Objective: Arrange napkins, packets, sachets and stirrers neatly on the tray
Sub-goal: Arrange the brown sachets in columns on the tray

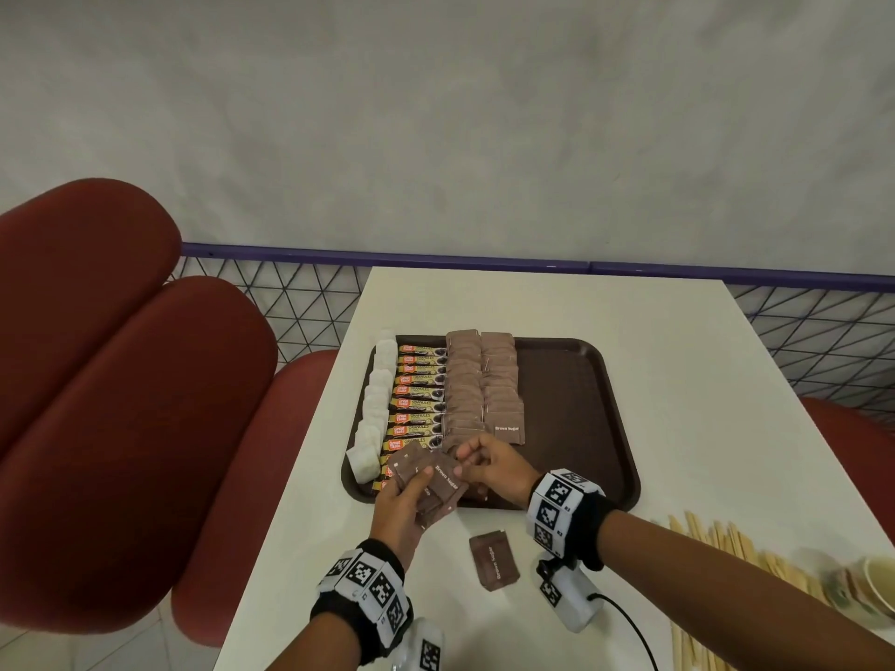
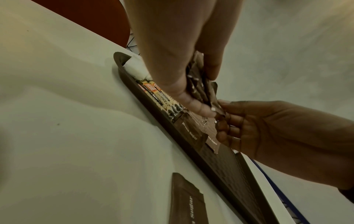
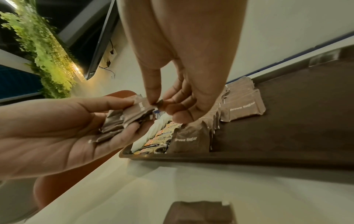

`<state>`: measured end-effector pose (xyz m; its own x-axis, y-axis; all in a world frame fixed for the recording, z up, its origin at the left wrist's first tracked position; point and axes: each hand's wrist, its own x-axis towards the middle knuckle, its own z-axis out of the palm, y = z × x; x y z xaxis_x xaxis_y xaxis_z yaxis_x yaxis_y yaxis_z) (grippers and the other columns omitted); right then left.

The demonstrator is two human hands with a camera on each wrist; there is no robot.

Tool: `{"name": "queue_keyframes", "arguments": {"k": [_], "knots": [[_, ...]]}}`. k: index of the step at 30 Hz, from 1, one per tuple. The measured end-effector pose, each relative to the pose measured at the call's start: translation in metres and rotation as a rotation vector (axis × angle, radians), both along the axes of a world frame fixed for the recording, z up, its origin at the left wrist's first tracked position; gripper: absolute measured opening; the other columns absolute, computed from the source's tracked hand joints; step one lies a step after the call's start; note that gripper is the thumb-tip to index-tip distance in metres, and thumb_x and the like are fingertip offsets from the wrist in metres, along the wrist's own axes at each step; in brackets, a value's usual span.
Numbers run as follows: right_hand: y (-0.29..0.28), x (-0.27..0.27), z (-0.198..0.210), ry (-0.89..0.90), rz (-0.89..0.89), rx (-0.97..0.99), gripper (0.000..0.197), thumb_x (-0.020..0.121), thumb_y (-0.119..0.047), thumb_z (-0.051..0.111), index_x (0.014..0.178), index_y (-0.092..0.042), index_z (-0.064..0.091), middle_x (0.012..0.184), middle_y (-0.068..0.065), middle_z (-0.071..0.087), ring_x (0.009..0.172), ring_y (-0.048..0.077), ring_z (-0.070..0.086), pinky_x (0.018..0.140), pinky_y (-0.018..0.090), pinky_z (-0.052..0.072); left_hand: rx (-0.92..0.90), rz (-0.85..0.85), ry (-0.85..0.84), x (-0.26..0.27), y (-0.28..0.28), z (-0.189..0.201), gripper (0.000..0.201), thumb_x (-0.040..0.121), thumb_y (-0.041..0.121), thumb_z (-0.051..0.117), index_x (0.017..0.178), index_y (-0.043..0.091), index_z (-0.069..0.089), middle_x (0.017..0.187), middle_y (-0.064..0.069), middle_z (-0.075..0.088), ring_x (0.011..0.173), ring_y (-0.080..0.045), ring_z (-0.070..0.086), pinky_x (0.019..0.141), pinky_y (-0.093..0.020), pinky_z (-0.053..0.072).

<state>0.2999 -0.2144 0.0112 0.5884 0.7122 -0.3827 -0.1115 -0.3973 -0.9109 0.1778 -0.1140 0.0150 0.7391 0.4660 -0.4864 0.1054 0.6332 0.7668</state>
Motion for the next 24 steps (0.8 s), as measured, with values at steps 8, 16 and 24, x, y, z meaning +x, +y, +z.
{"name": "queue_keyframes", "arguments": {"k": [8,16,24], "knots": [[-0.005,0.006,-0.002,0.036,-0.004,0.009,0.023,0.081,-0.005,0.067,0.074,-0.015,0.048,0.069,-0.002,0.055,0.058,0.007,0.052,0.048,0.015,0.043,-0.016,-0.006,0.009,0.001,-0.001,0.001,0.020,0.094,0.005,0.050,0.110,0.010,0.061,0.101,-0.014,0.070,0.084,-0.023,0.070,0.061,-0.030,0.059],[-0.028,0.058,-0.002,-0.375,-0.285,-0.276,0.014,0.085,-0.007,0.062,0.081,-0.018,0.054,0.091,0.000,0.060,0.086,0.017,0.057,0.074,0.024,0.044,-0.084,0.048,0.086,-0.005,0.013,-0.003,0.022,0.095,0.007,0.046,0.115,0.006,0.056,0.110,-0.022,0.062,0.091,-0.030,0.063,0.067,-0.040,0.057],[-0.018,0.074,-0.016,-0.435,-0.232,-0.486,0.015,0.082,-0.006,0.063,0.082,-0.018,0.055,0.099,0.011,0.065,0.089,0.026,0.062,0.081,0.033,0.052,-0.046,0.042,0.087,-0.010,0.020,-0.006,0.028,0.093,0.003,0.050,0.121,0.001,0.056,0.110,-0.023,0.066,0.092,-0.032,0.066,0.065,-0.038,0.060]]}}
